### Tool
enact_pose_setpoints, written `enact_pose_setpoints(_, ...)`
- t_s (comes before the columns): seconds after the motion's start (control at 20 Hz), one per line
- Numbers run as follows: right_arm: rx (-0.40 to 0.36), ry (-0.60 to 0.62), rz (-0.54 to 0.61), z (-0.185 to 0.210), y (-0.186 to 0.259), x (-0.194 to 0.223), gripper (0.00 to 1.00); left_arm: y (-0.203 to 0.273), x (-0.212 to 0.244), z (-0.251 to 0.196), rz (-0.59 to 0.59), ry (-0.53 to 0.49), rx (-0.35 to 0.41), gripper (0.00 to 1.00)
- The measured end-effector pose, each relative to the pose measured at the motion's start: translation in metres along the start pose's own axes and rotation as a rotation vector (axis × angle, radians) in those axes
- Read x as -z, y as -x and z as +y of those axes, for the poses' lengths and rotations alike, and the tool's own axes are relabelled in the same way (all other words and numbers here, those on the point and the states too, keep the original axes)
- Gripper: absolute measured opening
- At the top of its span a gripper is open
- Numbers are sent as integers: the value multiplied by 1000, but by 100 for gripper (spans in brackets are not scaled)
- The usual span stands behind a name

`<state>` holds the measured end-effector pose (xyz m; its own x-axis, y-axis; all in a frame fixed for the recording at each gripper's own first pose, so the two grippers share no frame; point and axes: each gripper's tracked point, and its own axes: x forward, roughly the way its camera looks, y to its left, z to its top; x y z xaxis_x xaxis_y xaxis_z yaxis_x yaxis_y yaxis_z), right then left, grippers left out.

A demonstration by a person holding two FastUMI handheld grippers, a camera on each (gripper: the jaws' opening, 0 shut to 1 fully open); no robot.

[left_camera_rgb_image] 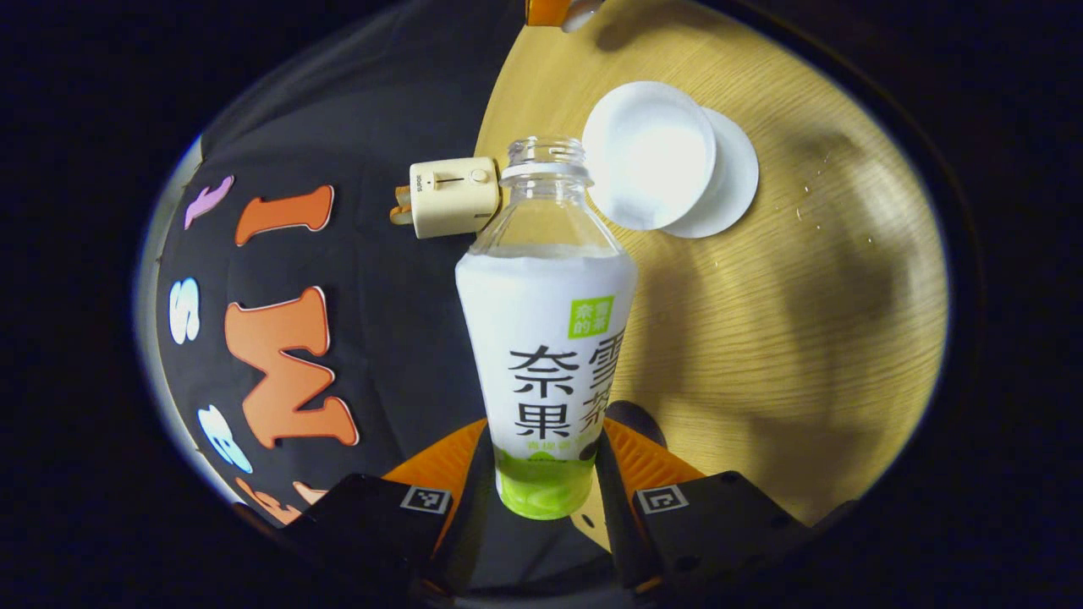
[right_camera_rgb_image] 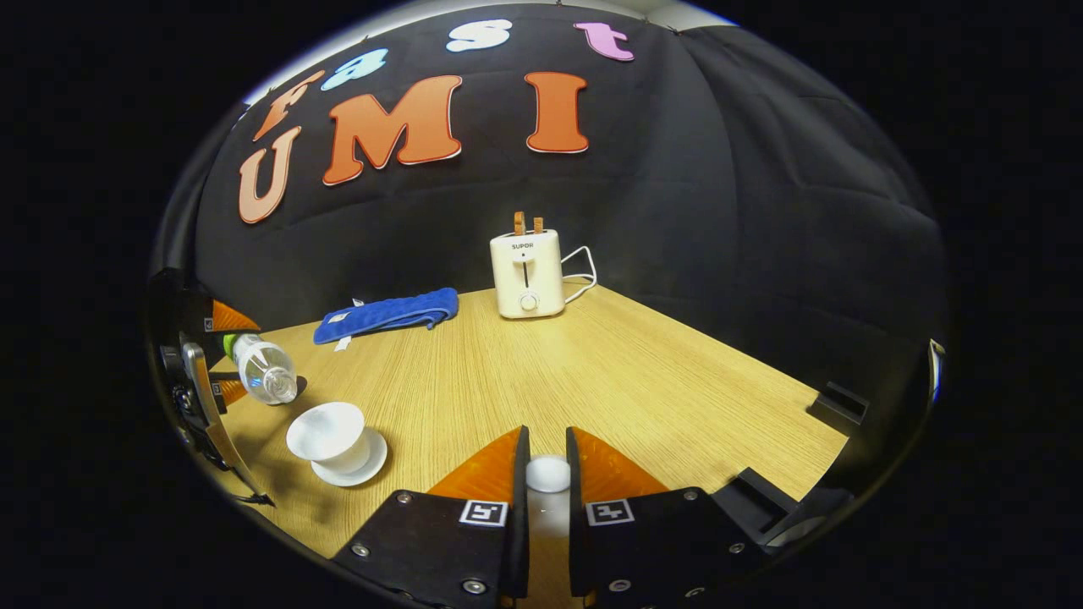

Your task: Open the teacup lid with one hand, grasp the water bottle and pour water into the teacup with the other hand; after pouring, place the water bottle on the coaster and then close the teacup lid.

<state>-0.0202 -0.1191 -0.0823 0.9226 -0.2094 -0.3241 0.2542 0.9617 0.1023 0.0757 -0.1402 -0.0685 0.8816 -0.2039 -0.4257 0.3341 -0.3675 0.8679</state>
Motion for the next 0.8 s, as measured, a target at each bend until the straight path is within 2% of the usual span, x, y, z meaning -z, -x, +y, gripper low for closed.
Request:
enact_pose_setpoints(0.4,4,-11,9,-8,0,3,19,3,9,15,63,-193,27,63)
enact_pose_setpoints(0.45,4,-13,10,-9,-1,3,19,4,9,18,68,-217,18,67)
enact_pose_setpoints(0.5,4,-14,12,-10,0,4,19,4,8,21,68,-237,8,63)
enact_pose_setpoints(0.65,2,-16,16,-11,-1,4,19,8,3,26,60,-276,-18,67)
enact_pose_setpoints(0.7,2,-17,17,-11,-1,5,19,8,3,27,61,-292,-25,64)
enact_pose_setpoints(0.8,-1,-17,18,-11,0,5,19,11,0,32,64,-322,-34,66)
